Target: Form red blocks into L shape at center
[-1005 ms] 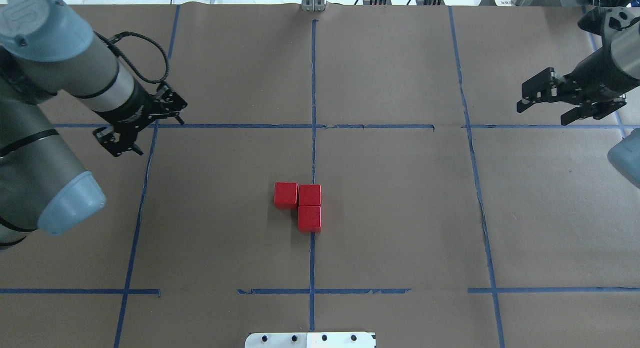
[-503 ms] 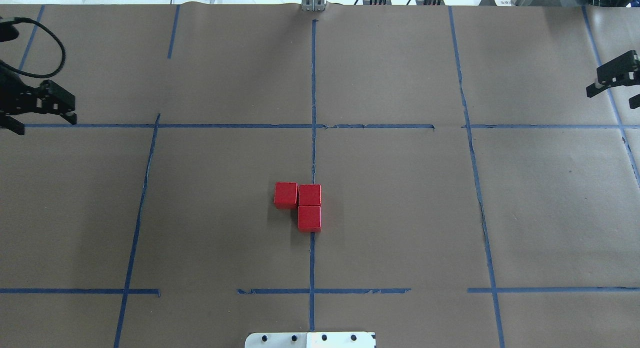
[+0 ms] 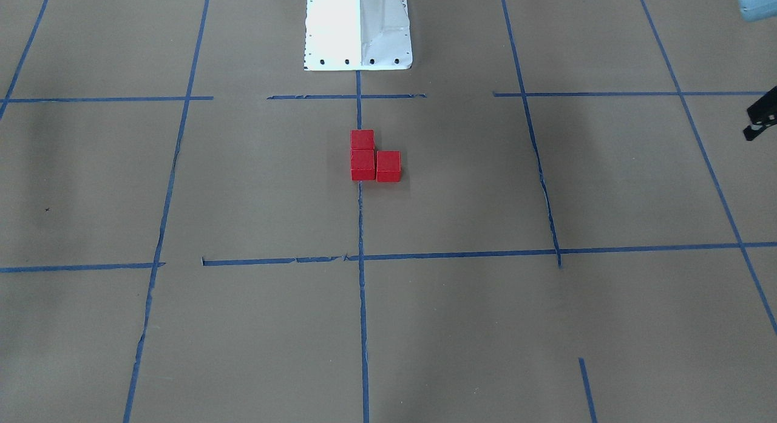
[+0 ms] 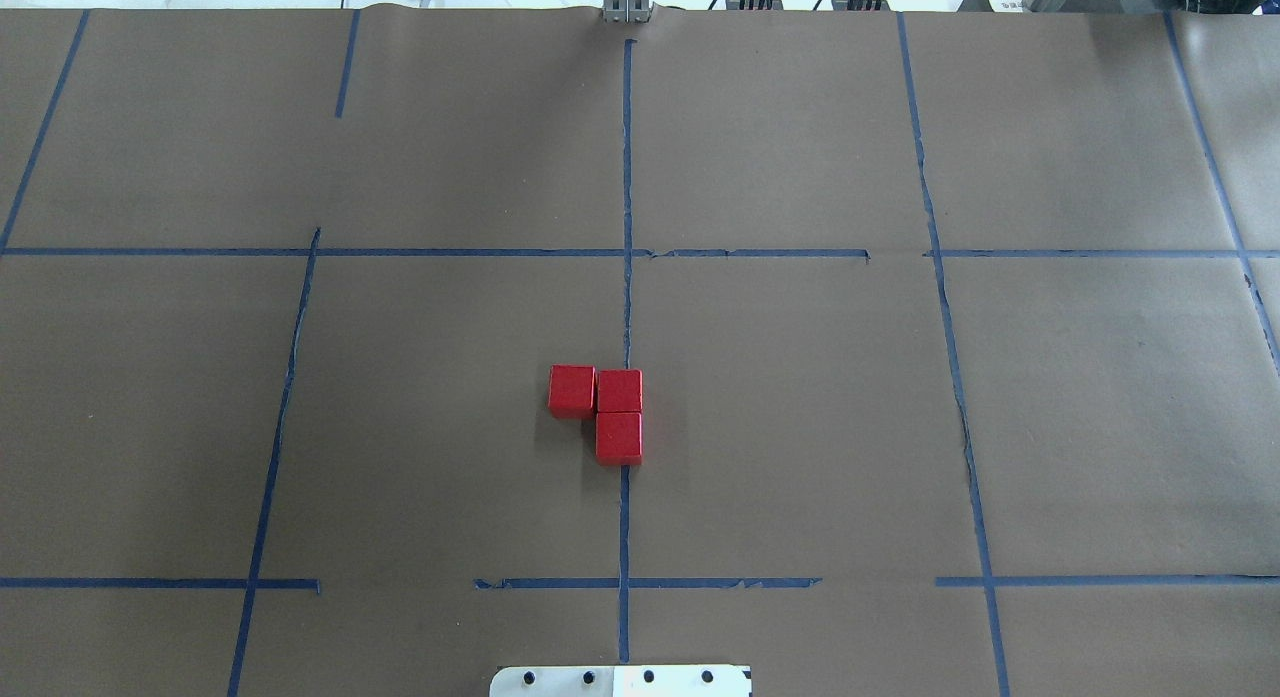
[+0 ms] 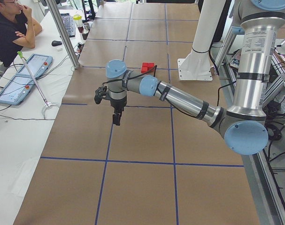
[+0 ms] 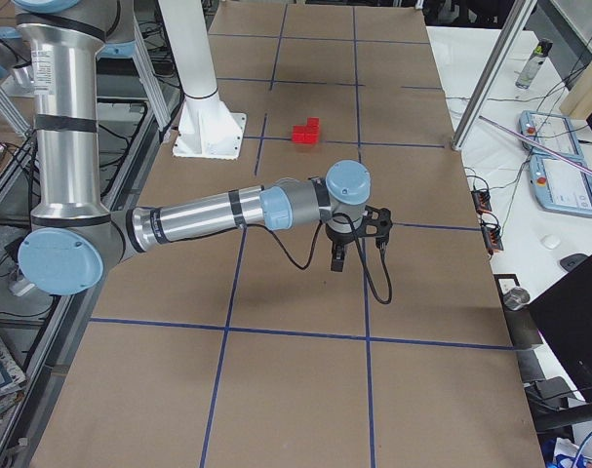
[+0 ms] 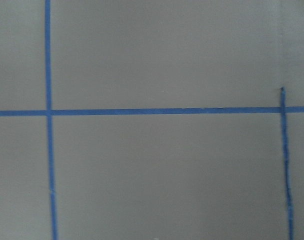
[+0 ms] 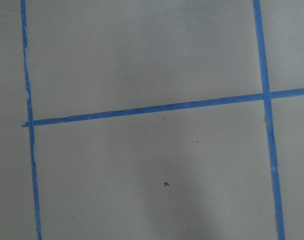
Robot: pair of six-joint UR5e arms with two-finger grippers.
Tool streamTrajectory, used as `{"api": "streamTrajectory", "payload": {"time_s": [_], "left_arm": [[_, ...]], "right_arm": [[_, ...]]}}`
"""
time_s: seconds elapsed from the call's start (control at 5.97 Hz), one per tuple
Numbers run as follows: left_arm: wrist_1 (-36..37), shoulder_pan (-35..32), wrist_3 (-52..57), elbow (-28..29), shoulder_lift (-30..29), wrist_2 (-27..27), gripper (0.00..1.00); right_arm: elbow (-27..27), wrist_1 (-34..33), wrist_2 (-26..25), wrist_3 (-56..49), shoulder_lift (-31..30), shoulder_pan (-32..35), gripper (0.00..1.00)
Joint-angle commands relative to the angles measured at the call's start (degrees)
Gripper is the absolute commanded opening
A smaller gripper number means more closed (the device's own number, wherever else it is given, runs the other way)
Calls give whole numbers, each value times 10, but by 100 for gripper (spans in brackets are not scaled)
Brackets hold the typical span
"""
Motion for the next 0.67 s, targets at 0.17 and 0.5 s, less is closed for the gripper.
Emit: {"api": "streamTrajectory", "payload": {"time_s": [0.17, 0.5], "left_arm": [[-7, -53, 162, 103, 41, -89, 100], [4, -54, 157, 75, 46, -91, 100]], "right_arm": [[6, -11, 2, -95, -41, 12, 100], [7, -8, -9, -96, -41, 11, 100]]}}
